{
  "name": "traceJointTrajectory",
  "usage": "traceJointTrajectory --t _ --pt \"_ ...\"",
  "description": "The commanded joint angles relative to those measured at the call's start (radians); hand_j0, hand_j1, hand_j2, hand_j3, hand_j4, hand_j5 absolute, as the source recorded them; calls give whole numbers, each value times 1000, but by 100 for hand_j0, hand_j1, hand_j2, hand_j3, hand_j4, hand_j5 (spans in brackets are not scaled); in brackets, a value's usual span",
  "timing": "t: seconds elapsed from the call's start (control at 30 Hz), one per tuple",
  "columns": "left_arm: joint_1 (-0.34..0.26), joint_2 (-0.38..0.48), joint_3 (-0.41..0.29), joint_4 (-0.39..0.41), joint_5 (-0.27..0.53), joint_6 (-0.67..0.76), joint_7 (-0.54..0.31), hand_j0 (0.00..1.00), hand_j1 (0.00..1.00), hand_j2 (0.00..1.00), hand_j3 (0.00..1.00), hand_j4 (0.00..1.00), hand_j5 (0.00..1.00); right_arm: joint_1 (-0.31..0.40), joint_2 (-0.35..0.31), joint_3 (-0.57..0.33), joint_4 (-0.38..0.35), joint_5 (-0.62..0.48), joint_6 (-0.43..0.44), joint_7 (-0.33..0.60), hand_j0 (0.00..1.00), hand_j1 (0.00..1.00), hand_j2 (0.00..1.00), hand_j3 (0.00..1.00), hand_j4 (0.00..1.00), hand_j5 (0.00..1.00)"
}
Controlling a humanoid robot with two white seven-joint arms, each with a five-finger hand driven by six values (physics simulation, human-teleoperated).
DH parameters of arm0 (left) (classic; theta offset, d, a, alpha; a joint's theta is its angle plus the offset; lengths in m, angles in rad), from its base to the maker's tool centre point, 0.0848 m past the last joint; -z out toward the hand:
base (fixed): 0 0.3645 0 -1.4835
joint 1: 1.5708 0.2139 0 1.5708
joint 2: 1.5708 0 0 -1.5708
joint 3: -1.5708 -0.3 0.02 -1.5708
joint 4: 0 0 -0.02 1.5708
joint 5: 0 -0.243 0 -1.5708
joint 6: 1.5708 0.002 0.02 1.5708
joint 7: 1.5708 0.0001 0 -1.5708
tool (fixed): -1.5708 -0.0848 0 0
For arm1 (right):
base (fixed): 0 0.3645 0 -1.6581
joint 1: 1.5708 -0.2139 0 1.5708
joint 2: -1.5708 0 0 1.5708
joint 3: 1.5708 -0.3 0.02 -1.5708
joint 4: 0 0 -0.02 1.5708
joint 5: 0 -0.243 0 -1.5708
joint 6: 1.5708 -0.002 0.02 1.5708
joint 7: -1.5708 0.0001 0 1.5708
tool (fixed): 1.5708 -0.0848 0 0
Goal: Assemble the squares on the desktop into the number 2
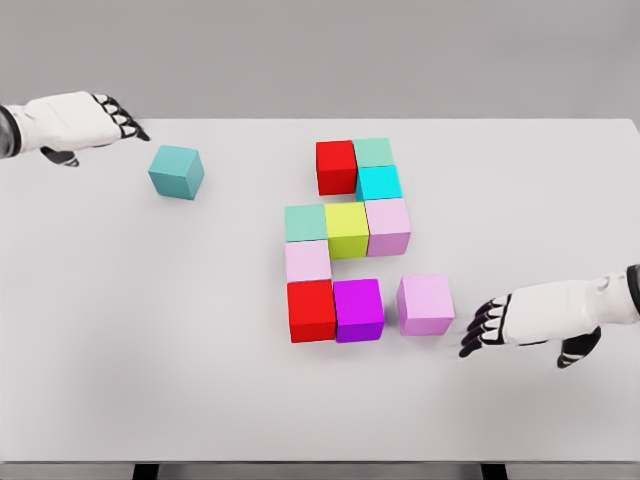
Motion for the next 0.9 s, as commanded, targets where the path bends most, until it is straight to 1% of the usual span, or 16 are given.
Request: traceJointTrajectory --t 0.0,0.03,0.07,0.1,0.2,0.3,0.4,0.47,0.57,0.6,0.67,0.87 --pt "0 15 -15 1 -12 1 -1 90 90 90 90 90 90 -2 -15 -7 4 -2 2 1 100 100 100 100 100 100" --pt "0 16 -16 1 -18 1 -1 88 88 88 88 88 88 -20 -14 -7 10 -7 2 1 100 100 100 100 100 100" --pt "0 16 -16 1 -25 1 -1 87 87 87 87 87 87 -29 -14 -7 13 -9 2 0 100 100 100 100 100 100" --pt "0 16 -33 2 -38 1 -1 87 87 87 87 87 87 -46 -14 -7 19 -10 2 -2 100 100 100 100 100 100" --pt "2 16 -44 40 -39 1 -1 87 87 87 87 87 87 -55 3 -7 41 -10 2 -2 100 100 100 100 100 100" --pt "5 15 -46 48 -50 1 -2 87 87 87 87 87 87 -66 38 -8 90 -9 2 0 100 100 100 100 100 100" --pt "3 7 -79 43 -53 1 -2 88 88 88 88 88 88 -66 89 -9 150 -9 2 1 100 100 100 100 100 100" --pt "3 6 -81 37 -53 1 -2 88 88 88 88 88 88 -66 90 -9 151 -7 2 1 100 100 100 100 100 100" --pt "3 0 -87 34 -53 1 -5 88 88 88 88 88 88 -66 115 -9 170 -7 2 3 100 100 100 100 100 100" --pt "0 0 -99 34 -53 1 -5 88 88 88 88 88 88 -66 126 -9 180 -7 2 3 100 100 100 100 100 100" --pt "0 -2 -101 27 -51 1 -5 88 88 88 88 88 88 -65 141 -9 180 4 2 3 100 100 100 100 100 100" --pt "-2 -40 -116 16 -50 1 -5 88 88 88 88 88 88 -65 152 -7 182 10 2 3 100 100 100 100 100 100"
